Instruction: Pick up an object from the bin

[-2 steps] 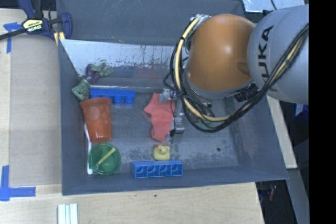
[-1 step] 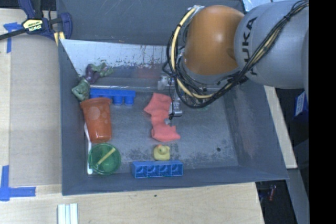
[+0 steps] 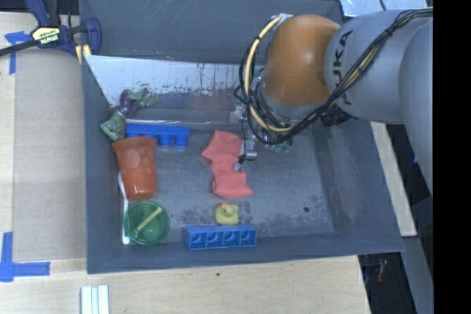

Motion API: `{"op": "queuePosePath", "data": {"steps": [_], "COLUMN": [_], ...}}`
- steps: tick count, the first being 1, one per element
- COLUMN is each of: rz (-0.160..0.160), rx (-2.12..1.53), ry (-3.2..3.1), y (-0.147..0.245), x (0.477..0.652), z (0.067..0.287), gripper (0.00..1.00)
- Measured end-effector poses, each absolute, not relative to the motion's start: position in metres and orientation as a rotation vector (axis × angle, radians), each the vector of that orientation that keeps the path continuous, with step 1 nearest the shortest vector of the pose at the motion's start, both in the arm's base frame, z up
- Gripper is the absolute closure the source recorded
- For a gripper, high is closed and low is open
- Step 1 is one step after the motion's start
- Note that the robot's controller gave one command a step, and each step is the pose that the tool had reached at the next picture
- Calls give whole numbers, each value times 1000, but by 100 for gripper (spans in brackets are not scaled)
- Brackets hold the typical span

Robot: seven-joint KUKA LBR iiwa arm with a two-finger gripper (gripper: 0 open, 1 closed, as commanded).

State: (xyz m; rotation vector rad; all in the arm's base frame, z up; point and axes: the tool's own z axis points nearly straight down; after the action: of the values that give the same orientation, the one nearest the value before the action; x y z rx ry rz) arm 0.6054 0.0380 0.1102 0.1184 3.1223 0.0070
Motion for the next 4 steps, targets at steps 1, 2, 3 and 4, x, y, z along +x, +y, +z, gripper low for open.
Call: {"op": "queuePosePath", "data": {"steps": [1, 2, 3, 4], "rz": [4, 3, -8, -2], "rx": [103, 103, -249, -363], "ry": [3119, 3119, 3107, 3100], "y": [5, 5, 32, 30], "x": [600, 600, 601, 609], "z": [74, 74, 73, 129], "gripper": [100, 100, 100, 100]}}
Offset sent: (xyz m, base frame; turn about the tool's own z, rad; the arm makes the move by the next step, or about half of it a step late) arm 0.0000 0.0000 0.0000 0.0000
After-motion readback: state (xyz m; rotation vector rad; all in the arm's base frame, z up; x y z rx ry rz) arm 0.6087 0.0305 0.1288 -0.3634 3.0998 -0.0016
